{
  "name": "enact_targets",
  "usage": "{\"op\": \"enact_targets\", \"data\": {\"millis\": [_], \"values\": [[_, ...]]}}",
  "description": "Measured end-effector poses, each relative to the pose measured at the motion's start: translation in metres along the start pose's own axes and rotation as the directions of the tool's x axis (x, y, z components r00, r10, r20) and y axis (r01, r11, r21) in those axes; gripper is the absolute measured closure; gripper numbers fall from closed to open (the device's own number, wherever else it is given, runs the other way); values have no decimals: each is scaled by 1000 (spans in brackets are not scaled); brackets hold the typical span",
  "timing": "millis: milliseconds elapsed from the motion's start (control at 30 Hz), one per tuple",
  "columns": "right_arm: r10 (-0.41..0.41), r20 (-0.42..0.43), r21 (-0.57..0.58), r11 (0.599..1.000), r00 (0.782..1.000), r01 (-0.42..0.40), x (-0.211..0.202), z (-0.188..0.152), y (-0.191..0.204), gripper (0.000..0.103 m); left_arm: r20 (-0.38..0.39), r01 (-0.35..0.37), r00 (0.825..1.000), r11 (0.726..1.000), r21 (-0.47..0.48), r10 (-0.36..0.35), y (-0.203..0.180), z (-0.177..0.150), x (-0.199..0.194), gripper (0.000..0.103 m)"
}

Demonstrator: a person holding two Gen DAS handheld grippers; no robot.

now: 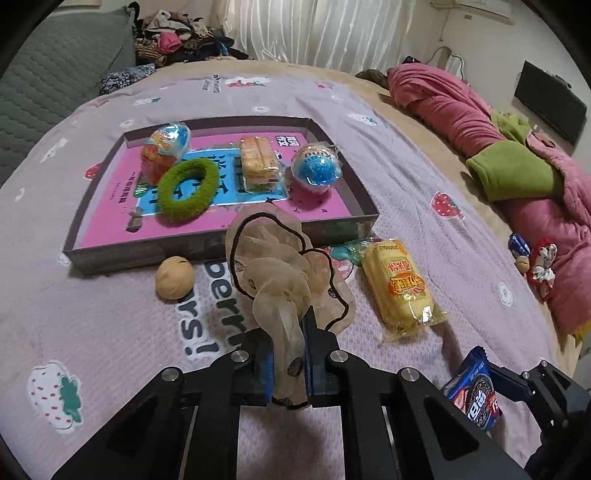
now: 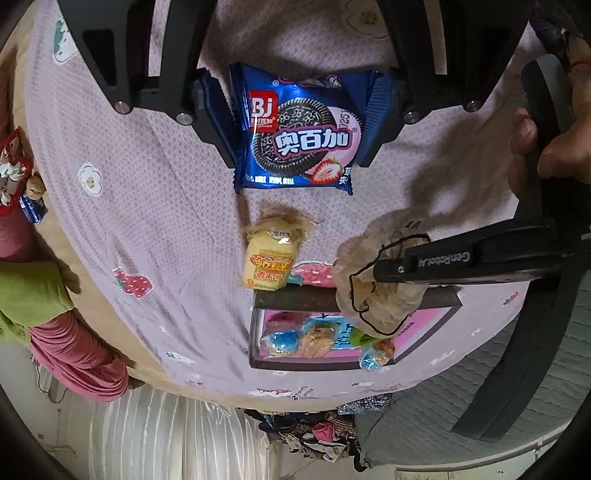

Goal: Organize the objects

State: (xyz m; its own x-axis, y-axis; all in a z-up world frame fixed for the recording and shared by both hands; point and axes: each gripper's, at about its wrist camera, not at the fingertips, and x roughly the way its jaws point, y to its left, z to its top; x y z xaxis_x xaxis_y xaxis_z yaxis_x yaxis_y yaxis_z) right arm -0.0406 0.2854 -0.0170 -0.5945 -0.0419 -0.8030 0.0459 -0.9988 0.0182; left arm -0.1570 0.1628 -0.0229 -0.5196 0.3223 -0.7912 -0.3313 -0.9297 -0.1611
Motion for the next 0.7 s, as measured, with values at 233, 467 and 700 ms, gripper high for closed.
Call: {"op": "enact_targets", "data": {"millis": [233,467,700], "values": [[2,25,-12,1000,1000,-2,-16,4,11,40,21,-13,1000,1000,-1,13,7,-2,-22,91],[3,58,-28,1000,998,-2,-32,15,22,40,52,-28,998,1000,-5,28,15,0,-47,91],[-3,74,-40,999,997,6,-39,25,31,40,81,-44,996,999,-20,46,27,5,-68,91]]}}
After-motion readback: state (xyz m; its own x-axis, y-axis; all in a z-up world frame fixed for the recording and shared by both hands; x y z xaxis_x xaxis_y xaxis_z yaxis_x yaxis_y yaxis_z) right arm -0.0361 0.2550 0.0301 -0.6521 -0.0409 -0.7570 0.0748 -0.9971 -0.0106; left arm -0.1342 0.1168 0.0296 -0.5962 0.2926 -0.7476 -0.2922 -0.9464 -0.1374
